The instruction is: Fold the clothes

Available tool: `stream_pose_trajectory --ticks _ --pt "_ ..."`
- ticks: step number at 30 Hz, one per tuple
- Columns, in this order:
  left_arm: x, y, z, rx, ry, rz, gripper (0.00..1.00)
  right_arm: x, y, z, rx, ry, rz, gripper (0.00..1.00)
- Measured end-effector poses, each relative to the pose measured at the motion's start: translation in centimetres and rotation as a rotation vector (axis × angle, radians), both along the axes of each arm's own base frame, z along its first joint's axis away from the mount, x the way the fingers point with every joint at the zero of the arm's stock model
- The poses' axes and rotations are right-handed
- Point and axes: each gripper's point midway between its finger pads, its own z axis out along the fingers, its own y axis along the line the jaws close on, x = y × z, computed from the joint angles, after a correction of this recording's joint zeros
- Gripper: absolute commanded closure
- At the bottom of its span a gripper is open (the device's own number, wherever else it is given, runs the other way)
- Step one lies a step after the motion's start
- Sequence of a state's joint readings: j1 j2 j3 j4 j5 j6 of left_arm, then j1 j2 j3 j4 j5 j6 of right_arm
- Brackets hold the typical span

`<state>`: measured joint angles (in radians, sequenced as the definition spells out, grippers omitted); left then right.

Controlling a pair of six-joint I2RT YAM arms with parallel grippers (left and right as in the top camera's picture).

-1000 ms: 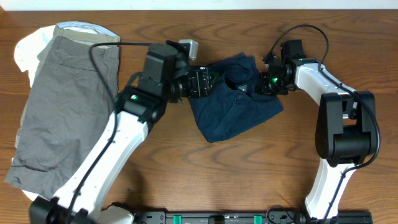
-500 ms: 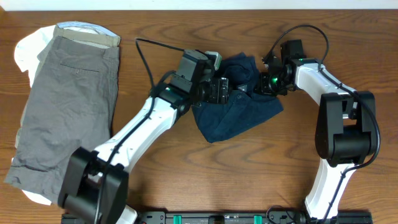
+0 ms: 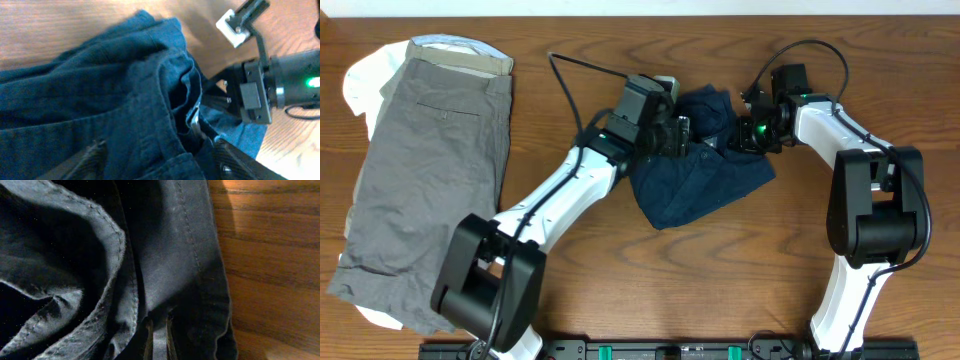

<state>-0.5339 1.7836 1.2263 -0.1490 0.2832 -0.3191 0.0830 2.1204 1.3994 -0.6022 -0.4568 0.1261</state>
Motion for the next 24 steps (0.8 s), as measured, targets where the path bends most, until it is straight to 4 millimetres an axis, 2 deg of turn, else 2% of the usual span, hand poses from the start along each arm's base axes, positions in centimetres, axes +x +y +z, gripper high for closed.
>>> stream_pose_trajectory --ticks 4,8,12,15,17,19,24 --pt "-1.1 -1.8 -1.6 0.016 0.026 -0.041 0.5 0.0 0.0 0.0 0.0 0.0 0.0 0.9" --pt "-2.2 -3.3 -3.0 0.03 0.043 -0.08 0.72 0.0 0.0 0.0 0.0 0.0 0.0 0.91" --pt "-1.9 -3.1 -2.9 0.028 0.045 -0.065 0.91 0.0 0.0 0.0 0.0 0.001 0.0 0.93" --pt "-1.3 -2.4 -2.6 0.02 0.048 -0.036 0.94 -0.2 0.0 -0.1 -0.002 0.01 -0.001 0.99" --pt "-1.1 -1.9 -1.7 0.014 0.042 -0.023 0.94 -0.4 0.0 -0.1 -0.002 0.018 -0.002 0.99" --pt "-0.7 -1.3 0.1 -0.005 0.016 -0.007 0.94 -0.5 -0.1 -0.1 -0.003 0.024 -0.003 0.99" --pt "-0.2 0.3 6.9 -0.082 -0.097 0.032 0.94 -0.9 -0.1 -0.2 -0.003 0.04 -0.003 0.99"
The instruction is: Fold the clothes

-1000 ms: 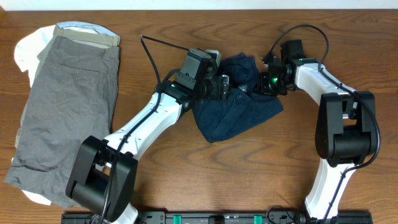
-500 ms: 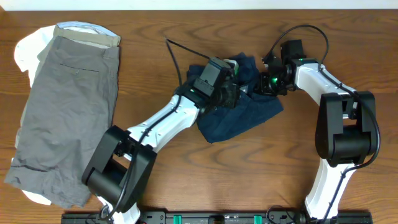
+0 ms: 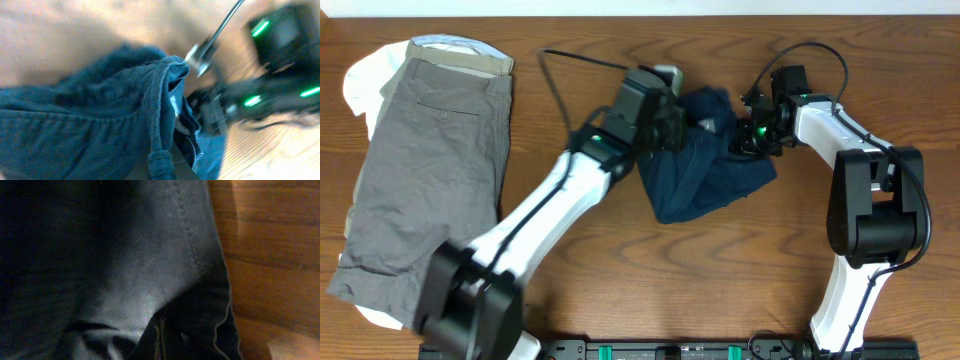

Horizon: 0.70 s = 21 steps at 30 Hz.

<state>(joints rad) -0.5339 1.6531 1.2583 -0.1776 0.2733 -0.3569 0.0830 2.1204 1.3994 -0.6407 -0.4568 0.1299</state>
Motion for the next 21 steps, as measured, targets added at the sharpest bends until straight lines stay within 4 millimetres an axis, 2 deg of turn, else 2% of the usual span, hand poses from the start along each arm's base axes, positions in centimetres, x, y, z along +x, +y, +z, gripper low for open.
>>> stream_pose_trajectory --ticks 3,6,12,16,21 --pt "0.0 0.9 3.4 -0.039 -0.058 0.02 0.94 -0.2 0.0 0.0 0.004 0.012 -0.006 0.99" --pt "-0.3 1.8 4.5 -0.042 -0.059 0.034 0.94 -0.3 0.1 0.0 0.01 0.021 -0.012 0.99" --pt "-1.0 4.6 2.1 0.019 0.059 0.079 0.94 -0.6 1.1 0.1 0.026 0.032 -0.002 0.99" --pt "-1.0 7.6 0.6 0.058 0.137 0.134 0.94 -1.1 2.6 0.2 0.039 0.04 0.023 0.99" --pt "-0.7 11.0 -0.2 0.066 0.186 0.167 0.94 -1.5 5.1 0.7 0.093 0.031 0.07 0.99"
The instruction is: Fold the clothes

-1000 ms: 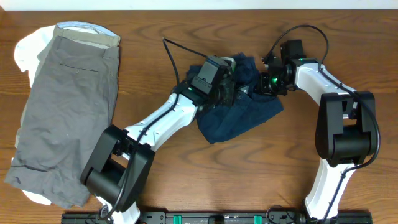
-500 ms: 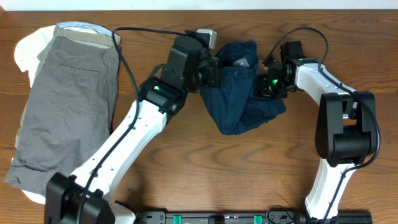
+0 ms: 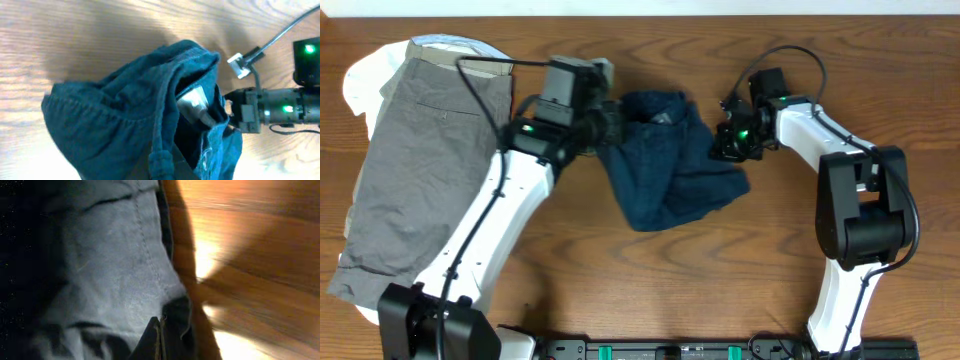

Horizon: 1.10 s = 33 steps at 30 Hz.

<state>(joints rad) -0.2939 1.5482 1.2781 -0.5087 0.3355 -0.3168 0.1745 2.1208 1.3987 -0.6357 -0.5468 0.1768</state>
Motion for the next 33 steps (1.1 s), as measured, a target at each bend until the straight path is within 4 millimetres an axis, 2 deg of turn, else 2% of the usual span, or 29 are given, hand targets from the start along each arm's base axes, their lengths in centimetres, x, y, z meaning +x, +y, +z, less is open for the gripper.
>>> stream_pose_trajectory --ticks 4,9,14,21,28,33 --pt "0.2 1.2 -0.1 -0.006 0.008 0.0 0.94 0.0 1.1 0.5 0.044 -0.007 0.018 0.99" --pt "0.0 0.4 0.1 -0.016 0.0 -0.032 0.94 -0.5 1.5 0.5 0.05 0.006 0.03 0.99" --pt "-0.4 -0.5 0.1 -0.011 -0.009 -0.067 0.94 -0.9 3.2 0.8 0.075 -0.004 0.068 0.99" --pt "-0.6 -0.5 0.0 -0.006 -0.004 -0.073 0.94 -0.5 5.1 1.9 0.164 -0.045 0.104 0.99" --pt "-0.9 -0.4 -0.2 0.008 0.004 -0.087 0.94 -0.2 5.1 2.2 0.185 -0.058 0.107 0.99" --pt "-0.9 -0.4 -0.3 0.01 0.007 -0.089 0.94 0.7 3.6 2.2 0.202 -0.063 0.07 0.98"
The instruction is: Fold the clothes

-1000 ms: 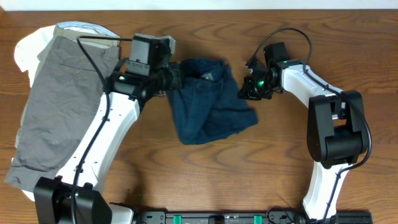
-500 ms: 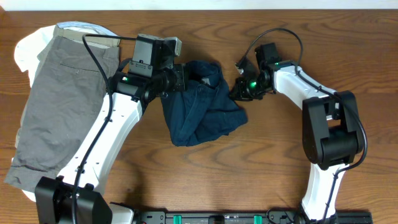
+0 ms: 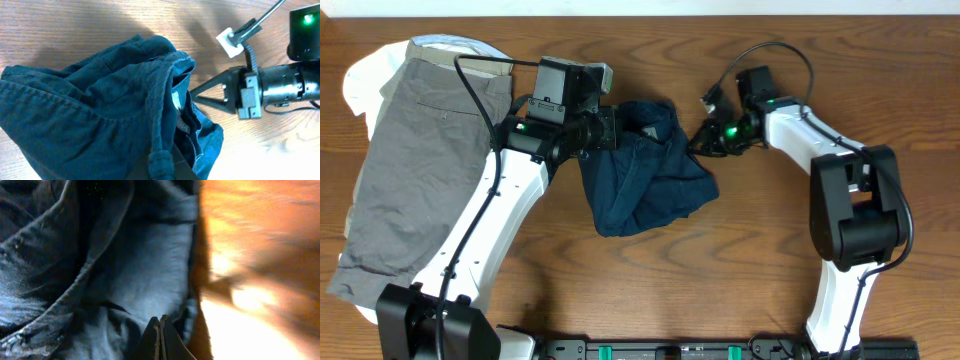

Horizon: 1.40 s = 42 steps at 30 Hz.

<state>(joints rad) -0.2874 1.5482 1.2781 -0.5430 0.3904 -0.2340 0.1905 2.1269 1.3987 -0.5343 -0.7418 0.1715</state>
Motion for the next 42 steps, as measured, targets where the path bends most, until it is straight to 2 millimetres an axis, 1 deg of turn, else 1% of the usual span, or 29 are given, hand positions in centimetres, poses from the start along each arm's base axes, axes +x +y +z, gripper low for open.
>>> stream_pose_trajectory --ticks 2,3,5,7,10,13,14,16,20,21,22,23,26,27,30,35,37,40,41,42 --pt "0.0 0.0 0.0 0.0 0.001 0.0 0.94 0.4 -0.7 0.3 0.027 -0.003 -0.009 0.93" --pt "0.0 0.0 0.0 0.0 0.001 0.0 0.94 0.7 -0.9 0.6 0.043 -0.009 -0.01 0.89" --pt "0.0 0.0 0.0 0.001 0.0 -0.001 0.94 1.1 -0.8 1.3 0.073 -0.02 -0.004 0.78" --pt "0.0 0.0 -0.1 0.002 0.001 -0.003 0.94 1.5 -0.3 2.3 0.108 -0.046 0.015 0.67" --pt "0.0 0.0 -0.2 0.003 0.004 -0.003 0.94 1.9 0.8 3.5 0.139 -0.075 0.045 0.59" --pt "0.0 0.0 -0.4 0.005 0.009 -0.003 0.94 1.6 2.3 4.2 0.159 -0.089 0.078 0.51" --pt "0.0 0.0 -0.4 0.005 0.01 -0.003 0.94 1.5 2.7 4.2 0.161 -0.091 0.088 0.44" --pt "0.0 0.0 -0.5 0.005 0.012 -0.003 0.94 1.1 3.7 4.3 0.163 -0.09 0.102 0.41" --pt "0.0 0.0 -0.5 0.006 0.011 -0.003 0.94 0.3 5.2 4.1 0.151 -0.078 0.124 0.39" --pt "0.0 0.0 -0.5 0.007 0.011 -0.005 0.94 0.2 5.4 4.0 0.145 -0.075 0.125 0.41" --pt "0.0 0.0 -0.5 0.007 0.012 -0.005 0.94 0.0 5.7 3.9 0.139 -0.073 0.131 0.45" --pt "0.0 0.0 -0.5 0.008 0.012 -0.005 0.94 -0.2 6.0 3.8 0.132 -0.069 0.137 0.55" --pt "0.0 0.0 -0.5 0.009 0.01 -0.008 0.94 -1.2 6.7 3.3 0.105 -0.042 0.148 0.91" --pt "0.0 0.0 -0.5 0.01 0.01 -0.009 0.94 -1.6 6.8 3.1 0.094 -0.025 0.152 0.99" --pt "0.0 0.0 -0.5 0.013 0.008 -0.014 0.94 -3.0 6.7 2.5 0.058 0.049 0.148 0.99" --pt "-0.2 -0.2 -0.7 0.013 0.013 -0.023 0.94 -5.1 5.3 1.2 -0.036 0.168 0.128 0.99" --pt "-0.3 -0.4 -0.9 0.013 0.022 -0.03 0.94 -5.5 4.8 0.8 -0.069 0.185 0.121 0.99" --pt "-0.9 -0.8 -1.2 0.018 0.042 -0.046 0.94 -5.4 4.5 0.5 -0.095 0.181 0.116 0.99" --pt "-1.3 -1.2 -1.4 0.021 0.05 -0.058 0.94 -5.3 4.3 0.4 -0.105 0.175 0.113 0.96" --pt "-1.6 -1.5 -1.5 0.024 0.055 -0.07 0.94 -5.2 4.3 0.3 -0.109 0.171 0.112 0.89"
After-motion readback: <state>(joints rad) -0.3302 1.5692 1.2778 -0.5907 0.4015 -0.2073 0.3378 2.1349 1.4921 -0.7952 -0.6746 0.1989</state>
